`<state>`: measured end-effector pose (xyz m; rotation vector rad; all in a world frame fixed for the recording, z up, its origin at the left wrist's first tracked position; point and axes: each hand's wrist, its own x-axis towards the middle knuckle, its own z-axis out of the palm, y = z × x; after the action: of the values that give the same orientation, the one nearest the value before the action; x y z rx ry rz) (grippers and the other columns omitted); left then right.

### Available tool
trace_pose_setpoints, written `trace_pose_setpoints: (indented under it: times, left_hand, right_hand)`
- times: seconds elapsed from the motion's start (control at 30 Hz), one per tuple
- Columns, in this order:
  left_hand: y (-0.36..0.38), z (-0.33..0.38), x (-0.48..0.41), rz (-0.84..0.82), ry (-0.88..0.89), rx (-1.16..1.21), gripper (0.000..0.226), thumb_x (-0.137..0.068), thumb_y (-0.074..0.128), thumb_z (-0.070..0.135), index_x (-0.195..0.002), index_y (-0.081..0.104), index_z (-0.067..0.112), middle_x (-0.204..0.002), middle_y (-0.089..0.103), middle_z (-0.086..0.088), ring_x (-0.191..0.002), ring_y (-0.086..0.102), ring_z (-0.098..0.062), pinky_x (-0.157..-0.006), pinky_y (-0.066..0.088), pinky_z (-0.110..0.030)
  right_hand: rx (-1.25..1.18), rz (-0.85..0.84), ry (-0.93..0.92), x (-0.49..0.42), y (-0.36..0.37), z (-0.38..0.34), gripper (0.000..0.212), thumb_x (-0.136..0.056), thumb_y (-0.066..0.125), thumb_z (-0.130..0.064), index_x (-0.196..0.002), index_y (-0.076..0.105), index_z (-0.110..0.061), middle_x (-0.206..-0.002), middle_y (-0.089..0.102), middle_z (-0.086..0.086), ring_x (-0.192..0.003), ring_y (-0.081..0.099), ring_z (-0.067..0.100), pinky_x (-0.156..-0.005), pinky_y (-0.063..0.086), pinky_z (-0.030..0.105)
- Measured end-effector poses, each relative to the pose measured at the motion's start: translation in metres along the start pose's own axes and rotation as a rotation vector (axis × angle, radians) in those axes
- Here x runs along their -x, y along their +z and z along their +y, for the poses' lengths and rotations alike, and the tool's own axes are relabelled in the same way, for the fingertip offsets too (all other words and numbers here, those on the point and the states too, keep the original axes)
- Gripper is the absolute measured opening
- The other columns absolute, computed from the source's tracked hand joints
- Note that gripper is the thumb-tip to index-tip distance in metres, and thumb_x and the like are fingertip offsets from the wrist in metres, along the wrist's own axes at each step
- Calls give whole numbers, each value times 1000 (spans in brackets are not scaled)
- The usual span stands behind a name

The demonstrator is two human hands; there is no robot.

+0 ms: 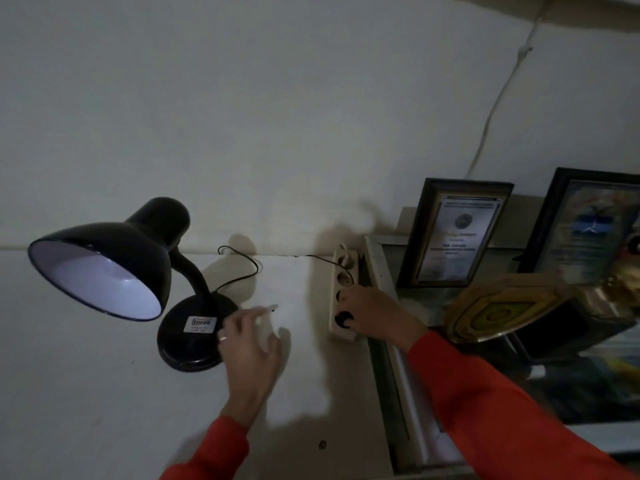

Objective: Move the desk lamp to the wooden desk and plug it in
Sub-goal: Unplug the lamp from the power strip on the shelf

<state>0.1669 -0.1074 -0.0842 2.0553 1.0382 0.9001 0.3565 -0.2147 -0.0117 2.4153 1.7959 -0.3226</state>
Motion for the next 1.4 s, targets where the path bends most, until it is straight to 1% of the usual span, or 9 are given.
trace_pose_setpoints:
  times: [0.07,0.23,0.33,0.53,0.6,0.77,1.03,1.2,1.4]
  left_hand:
    - [16,14,5,-178,83,73,41,-75,52,30,-113,59,18,-114,56,-4,-104,49,-15,-96,44,-43]
    - [54,31,7,-407,120,9,50,-79,66,20,-127,51,15,-126,55,-10,-111,54,-29,-93,47,-36]
    - [70,41,6,-386,147,17,49,-76,71,27,-121,55,15,-116,61,-14,-100,59,-32,-79,43,-29]
    - [87,47,5,-375,69,23,60,-76,71,40,-127,50,16,-116,55,-11,-94,60,-29,-70,47,-27]
    - [89,48,5,-375,56,31,62,-77,70,39,-130,48,15,-115,54,-9,-94,61,-28,-71,48,-28]
    - [89,50,0,-405,38,22,38,-76,71,35,-108,60,17,-108,55,-10,-82,52,-19,-69,47,-28]
    - [92,42,0,-391,47,80,43,-73,74,37,-110,60,22,-102,53,-3,-86,56,-21,-70,46,-27]
    - [97,35,-1,-389,13,111,55,-70,74,40,-119,56,26,-99,46,7,-88,56,-17,-71,46,-25]
    - [94,33,-3,-434,27,144,54,-72,74,41,-122,55,28,-102,49,5,-86,48,-8,-71,38,-10]
  right_hand:
    - [-28,7,-2,-1,1,-3,24,-88,59,-18,-110,66,-10,-114,60,8,-104,56,27,-86,48,40]
    - [-58,27,17,-3,0,-8,22,-88,57,-16,-107,66,-9,-112,60,8,-102,57,27,-86,50,41]
    - [-105,16,19,-3,-1,-9,21,-88,55,-11,-106,66,-9,-110,59,10,-100,57,26,-83,50,39]
    - [-152,-7,40,-4,-3,-9,27,-89,55,-6,-116,61,-11,-118,56,10,-106,56,25,-92,49,38]
    - [-122,-19,41,-5,-4,-10,24,-91,53,-6,-112,63,-6,-118,56,12,-105,57,27,-91,49,38]
    - [-2,-71,6,-9,-5,-14,26,-94,47,-6,-118,58,-3,-122,54,15,-109,57,29,-95,48,39]
    - [3,-143,-2,-15,-11,-11,24,-95,47,-8,-116,56,-1,-123,56,17,-109,58,28,-95,47,35]
    - [-73,8,32,-12,-46,-2,14,-93,54,-12,-105,56,-4,-112,59,13,-95,60,24,-78,48,32]
    - [-122,239,42,-2,-61,-2,15,-90,57,-24,-100,57,-13,-108,61,6,-100,53,22,-88,43,37]
